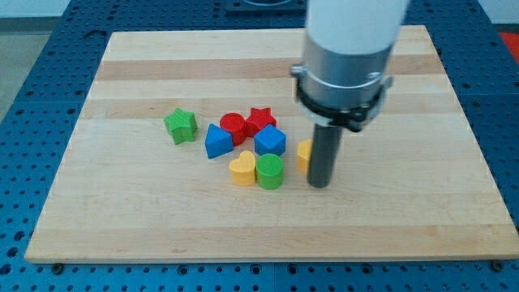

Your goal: Push yellow hexagon along with green circle and yellow heart left a bit

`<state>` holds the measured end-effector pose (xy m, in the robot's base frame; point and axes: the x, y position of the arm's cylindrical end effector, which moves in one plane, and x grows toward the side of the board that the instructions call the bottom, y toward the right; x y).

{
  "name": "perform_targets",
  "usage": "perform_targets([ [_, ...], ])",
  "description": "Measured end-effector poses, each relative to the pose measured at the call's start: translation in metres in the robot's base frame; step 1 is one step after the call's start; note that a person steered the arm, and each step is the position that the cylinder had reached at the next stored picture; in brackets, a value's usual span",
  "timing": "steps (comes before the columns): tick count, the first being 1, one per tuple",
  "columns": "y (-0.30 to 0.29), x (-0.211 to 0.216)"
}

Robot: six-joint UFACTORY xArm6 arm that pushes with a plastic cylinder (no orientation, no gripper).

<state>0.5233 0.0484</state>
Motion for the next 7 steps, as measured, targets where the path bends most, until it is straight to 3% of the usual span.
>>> perform_targets([
  [2,-0.082,-0.002],
  [3,-0.093,-0.002],
  [4,-0.076,-0.002],
  [7,0.063,0.015],
])
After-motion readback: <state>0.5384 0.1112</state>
